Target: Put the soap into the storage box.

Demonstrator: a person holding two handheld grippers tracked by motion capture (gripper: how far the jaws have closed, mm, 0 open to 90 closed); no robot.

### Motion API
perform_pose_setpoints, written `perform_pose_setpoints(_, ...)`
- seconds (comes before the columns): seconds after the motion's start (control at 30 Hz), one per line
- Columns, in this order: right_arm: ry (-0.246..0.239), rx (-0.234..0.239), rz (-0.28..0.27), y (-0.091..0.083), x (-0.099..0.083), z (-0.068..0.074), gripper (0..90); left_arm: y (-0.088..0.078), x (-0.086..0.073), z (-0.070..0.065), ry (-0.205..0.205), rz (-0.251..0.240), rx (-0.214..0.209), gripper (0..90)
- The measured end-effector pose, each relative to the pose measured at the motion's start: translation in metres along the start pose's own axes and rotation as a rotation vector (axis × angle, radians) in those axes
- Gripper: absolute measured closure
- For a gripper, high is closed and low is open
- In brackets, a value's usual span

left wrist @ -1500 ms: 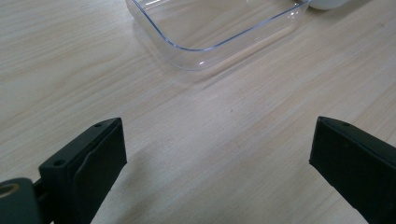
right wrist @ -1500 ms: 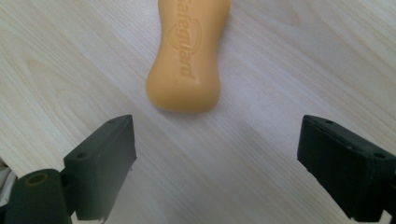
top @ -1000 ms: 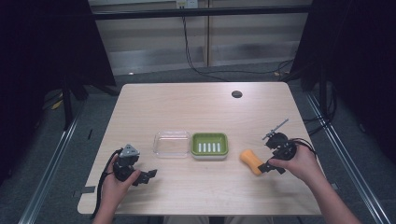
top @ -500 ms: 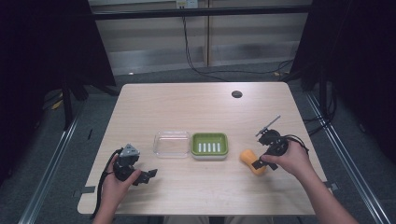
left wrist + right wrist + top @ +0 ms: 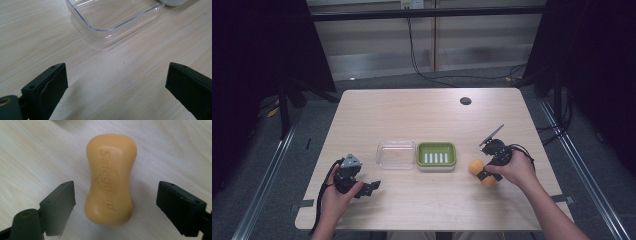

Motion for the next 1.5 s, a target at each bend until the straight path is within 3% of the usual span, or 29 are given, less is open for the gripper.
perform_pose_setpoints(0.97, 0.032, -0.036, 0.061, 0.025, 0.006, 0.007, 35.4, -0.002, 0.002, 0.001, -0.01, -0.02, 0.001, 4.0)
perform_pose_setpoints(1.27, 0.012, -0.092, 0.083, 0.025, 0.008, 0.01, 45.2, -0.003, 0.002, 0.002, -0.003, -0.017, 0.004, 4.0)
perform_pose_setpoints(1.5, 0.005, -0.085, 0.095, 0.025, 0.009, 0.011, 49.8, -0.004, 0.002, 0.001, 0.0, -0.018, 0.007, 3.9)
Point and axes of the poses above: each handheld gripper's, and its own axes: y roughly forward along the jaws, x roughly out of its top, z roughly to its left, the point moved 5 cm from there along y, roughly forward along the jaws, and after that the axes turned 5 degrees about -z, right-handed, at the moved point
